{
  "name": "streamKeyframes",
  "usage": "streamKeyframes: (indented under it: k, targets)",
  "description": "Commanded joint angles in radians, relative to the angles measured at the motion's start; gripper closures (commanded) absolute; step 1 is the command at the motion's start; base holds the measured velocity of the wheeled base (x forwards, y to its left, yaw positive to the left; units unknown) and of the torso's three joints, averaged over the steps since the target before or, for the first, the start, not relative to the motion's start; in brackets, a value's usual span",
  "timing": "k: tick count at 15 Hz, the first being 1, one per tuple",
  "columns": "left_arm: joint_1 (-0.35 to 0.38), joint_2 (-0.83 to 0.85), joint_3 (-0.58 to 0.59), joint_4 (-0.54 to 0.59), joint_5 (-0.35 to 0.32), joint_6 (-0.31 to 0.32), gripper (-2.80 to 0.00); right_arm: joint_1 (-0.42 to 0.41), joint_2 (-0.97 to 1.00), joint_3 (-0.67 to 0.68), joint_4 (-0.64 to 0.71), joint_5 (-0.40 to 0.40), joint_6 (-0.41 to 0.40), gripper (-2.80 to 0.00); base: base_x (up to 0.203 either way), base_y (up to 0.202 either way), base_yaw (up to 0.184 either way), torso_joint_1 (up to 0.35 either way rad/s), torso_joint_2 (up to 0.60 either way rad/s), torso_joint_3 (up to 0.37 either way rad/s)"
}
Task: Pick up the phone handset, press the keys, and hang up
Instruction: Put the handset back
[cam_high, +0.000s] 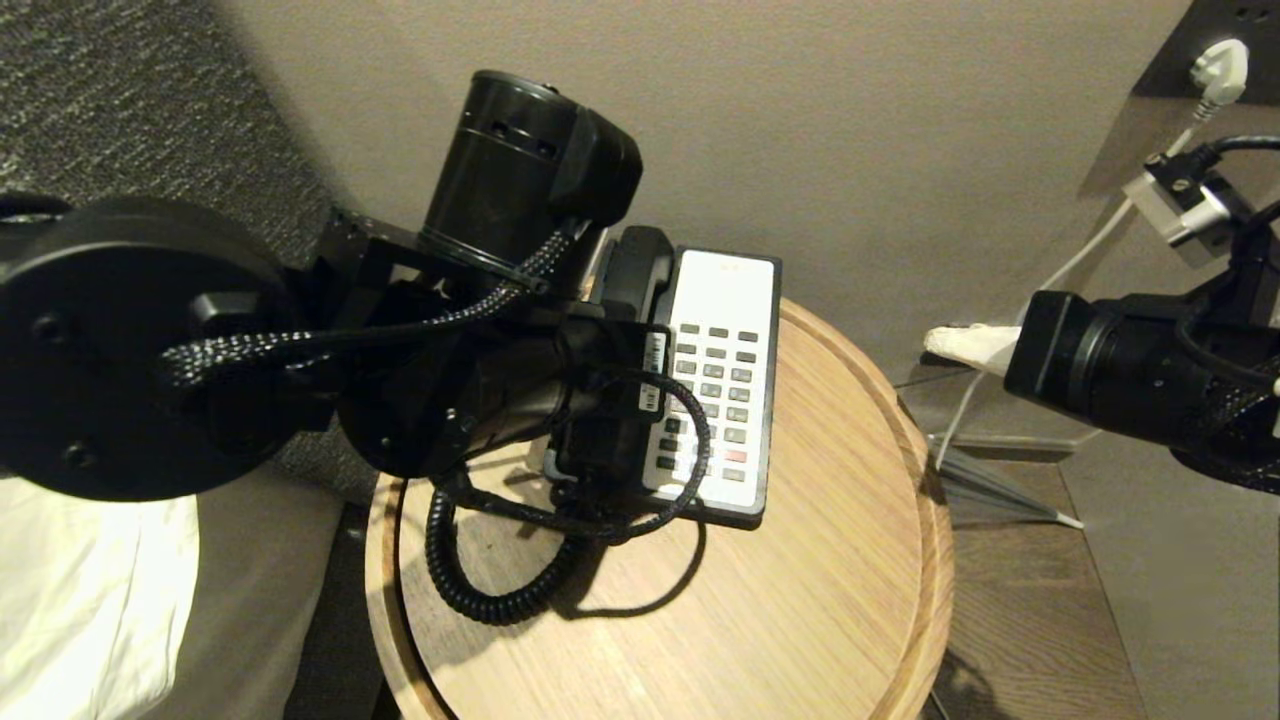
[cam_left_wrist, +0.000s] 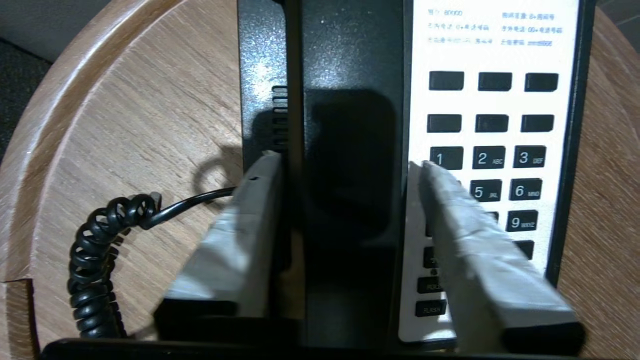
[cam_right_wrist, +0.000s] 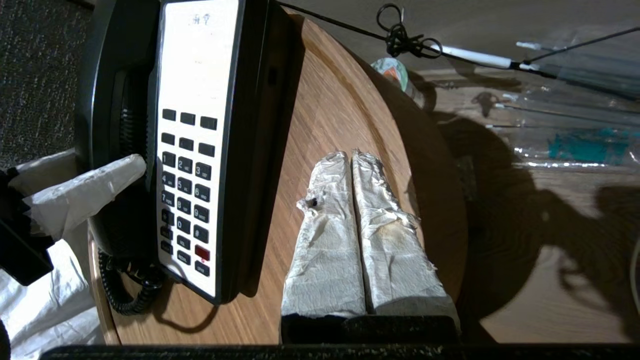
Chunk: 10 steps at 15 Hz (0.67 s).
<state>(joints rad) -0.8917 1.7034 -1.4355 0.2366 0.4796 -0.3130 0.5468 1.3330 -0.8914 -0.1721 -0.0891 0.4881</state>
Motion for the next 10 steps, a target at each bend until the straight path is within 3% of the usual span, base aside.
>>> streamKeyframes:
  k: [1,8,9,10]
  targets:
    - [0.002,-0.004,-0.002,-0.002,0.007,-0.001,-2.8,0.001,-0.001,0.006,-0.001,0.0,0.003,0.0,0.0,0.0,0.0,0.0,0.0,0.0]
    - [0.025,-0.159,0.025,0.017,0.014,-0.01,-2.8,0.002,-0.015,0.005,-0.003,-0.001,-0.008,0.0,0.0,0.0,0.0,0.0,0.0,0.0]
    - [0.05,-0.211,0.062,0.015,0.011,-0.012,0.0,0.004,-0.015,0.003,-0.001,-0.001,-0.011,0.0,0.0,0.0,0.0,0.0,0.0,0.0]
    - [0.074,-0.266,0.102,0.016,0.005,-0.012,0.0,0.004,-0.01,0.002,-0.001,0.0,-0.011,0.0,0.0,0.0,0.0,0.0,0.0,0.0]
